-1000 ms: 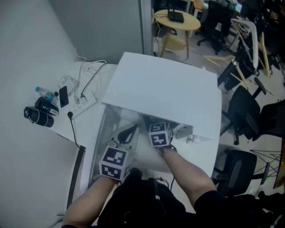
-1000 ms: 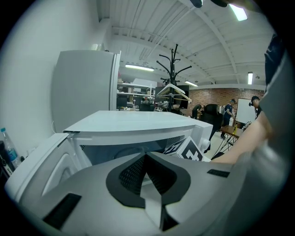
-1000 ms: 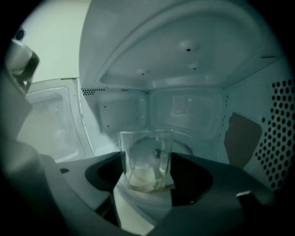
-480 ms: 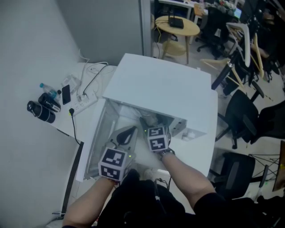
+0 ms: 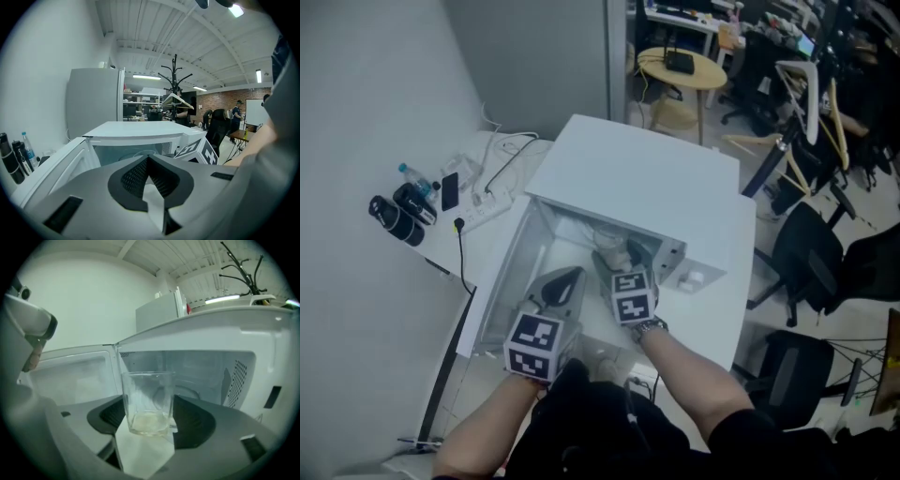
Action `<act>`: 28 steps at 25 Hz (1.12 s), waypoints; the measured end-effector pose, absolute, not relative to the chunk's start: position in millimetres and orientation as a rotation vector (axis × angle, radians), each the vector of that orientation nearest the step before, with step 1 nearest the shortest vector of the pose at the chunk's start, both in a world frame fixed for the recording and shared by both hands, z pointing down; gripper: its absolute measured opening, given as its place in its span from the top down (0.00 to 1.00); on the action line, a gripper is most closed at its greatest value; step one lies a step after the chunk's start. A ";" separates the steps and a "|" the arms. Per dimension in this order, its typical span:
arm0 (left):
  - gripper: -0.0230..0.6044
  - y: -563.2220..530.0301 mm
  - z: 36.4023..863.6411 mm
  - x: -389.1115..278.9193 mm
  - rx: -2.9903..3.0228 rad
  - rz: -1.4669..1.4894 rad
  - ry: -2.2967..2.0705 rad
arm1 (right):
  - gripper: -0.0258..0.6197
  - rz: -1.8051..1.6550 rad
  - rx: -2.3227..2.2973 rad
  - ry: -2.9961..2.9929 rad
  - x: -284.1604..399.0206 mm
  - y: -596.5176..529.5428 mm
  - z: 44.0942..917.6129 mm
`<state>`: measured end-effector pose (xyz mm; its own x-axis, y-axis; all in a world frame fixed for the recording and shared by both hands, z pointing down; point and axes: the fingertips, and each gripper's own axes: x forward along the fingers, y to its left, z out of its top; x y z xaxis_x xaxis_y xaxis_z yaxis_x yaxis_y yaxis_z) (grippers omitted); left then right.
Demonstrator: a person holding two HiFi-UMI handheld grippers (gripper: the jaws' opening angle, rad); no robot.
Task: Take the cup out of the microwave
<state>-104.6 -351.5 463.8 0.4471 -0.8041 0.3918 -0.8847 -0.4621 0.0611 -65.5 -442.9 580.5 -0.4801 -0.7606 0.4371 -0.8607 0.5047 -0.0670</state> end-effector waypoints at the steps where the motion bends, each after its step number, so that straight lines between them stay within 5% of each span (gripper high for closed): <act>1: 0.97 -348.5 463.0 -104.8 2.441 0.449 -1.467 | 0.44 0.391 1.346 -2.408 -65.9 -439.9 577.8; 28: 0.97 -246.6 429.0 -132.0 2.569 0.349 -1.394 | 0.44 0.314 1.502 -2.444 -66.6 -334.1 498.0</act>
<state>-132.0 -246.6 429.0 0.5278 -0.7952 0.2984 -0.8419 -0.5361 0.0606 -66.6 -334.1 498.0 -0.4342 -0.8399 0.3256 -0.8949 0.4435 -0.0494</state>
